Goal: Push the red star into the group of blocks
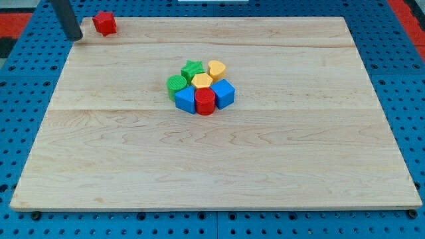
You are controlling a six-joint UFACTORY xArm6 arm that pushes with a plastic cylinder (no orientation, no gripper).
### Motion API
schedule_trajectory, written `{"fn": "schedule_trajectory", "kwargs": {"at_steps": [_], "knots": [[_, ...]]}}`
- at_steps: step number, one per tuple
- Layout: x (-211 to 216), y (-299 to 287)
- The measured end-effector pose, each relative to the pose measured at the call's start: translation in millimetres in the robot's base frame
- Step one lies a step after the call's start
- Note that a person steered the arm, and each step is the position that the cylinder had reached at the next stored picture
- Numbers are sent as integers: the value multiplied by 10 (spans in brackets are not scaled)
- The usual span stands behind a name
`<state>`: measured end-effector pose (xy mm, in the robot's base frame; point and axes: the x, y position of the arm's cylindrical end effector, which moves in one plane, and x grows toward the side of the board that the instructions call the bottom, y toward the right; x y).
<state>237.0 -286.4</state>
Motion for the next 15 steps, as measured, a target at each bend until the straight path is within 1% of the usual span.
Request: {"fn": "schedule_trajectory", "kwargs": {"at_steps": [1, 2, 3, 4, 5, 6, 7, 8, 10, 11, 13, 14, 15], "knots": [[-438, 14], [-451, 183], [-422, 521], [-330, 1002], [10, 1307], [59, 1217], [266, 1145], [603, 1147], [917, 1234], [864, 1584], [614, 1858], [596, 2200], [577, 2235]]}}
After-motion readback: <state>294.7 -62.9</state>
